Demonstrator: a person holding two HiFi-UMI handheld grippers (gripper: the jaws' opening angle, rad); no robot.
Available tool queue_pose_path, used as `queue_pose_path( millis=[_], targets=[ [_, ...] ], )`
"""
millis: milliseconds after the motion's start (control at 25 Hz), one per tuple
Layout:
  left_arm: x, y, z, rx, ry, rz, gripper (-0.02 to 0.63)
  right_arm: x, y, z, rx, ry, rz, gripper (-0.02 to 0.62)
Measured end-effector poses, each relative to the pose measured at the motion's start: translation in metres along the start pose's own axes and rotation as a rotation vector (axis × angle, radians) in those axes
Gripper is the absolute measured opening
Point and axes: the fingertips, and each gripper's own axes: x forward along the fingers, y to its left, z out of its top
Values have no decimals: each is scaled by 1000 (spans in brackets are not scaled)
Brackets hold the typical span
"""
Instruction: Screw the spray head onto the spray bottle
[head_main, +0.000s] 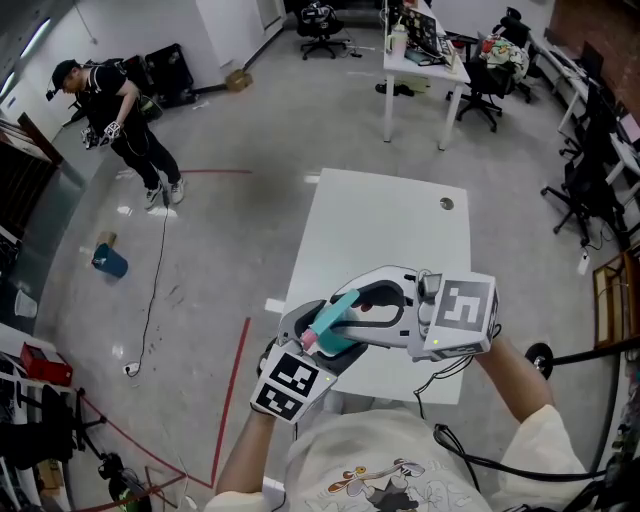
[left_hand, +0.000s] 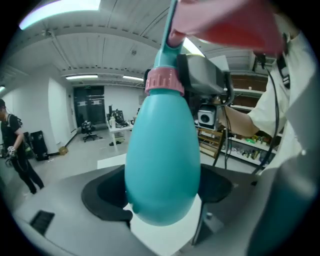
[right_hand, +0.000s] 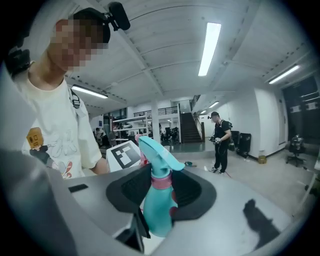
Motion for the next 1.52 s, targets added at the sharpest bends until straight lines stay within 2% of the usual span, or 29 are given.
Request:
queue_pose_path(
  millis=[160,320,480,600,680,840,1040,1320,1520],
  targets=[
    [-1,21,-1,-48,2,153,410,8,-8,2,49,-60,-116,132],
    [-7,41,-11,-87,15,298,410,21,-18,1,101,-65,-267,132],
    [-13,51,-19,-129,6,432,410,32,-14,-1,115,-48,-341,132],
    [-18,51,-26,-159,-5,481,410,39,-4,-2,80,-48,-358,132],
    [-19,49,-27,-168,-9,478,410,41,-3,-3,88,-56,-361,132],
    [-21,44,-26,-143,-12,419,410,38,4,-3,90,-56,-310,138],
    [-27,38,-26,-145,-48,259,410,37,18,-6,41,4,-140,213],
    [-39,-5,-24,1,-29,-103,410,21,36,-10,35,-21,62,221],
    [-45,-32,-15,110,1,-269,410,9,55,-5,-1,-20,191,220]
  ],
)
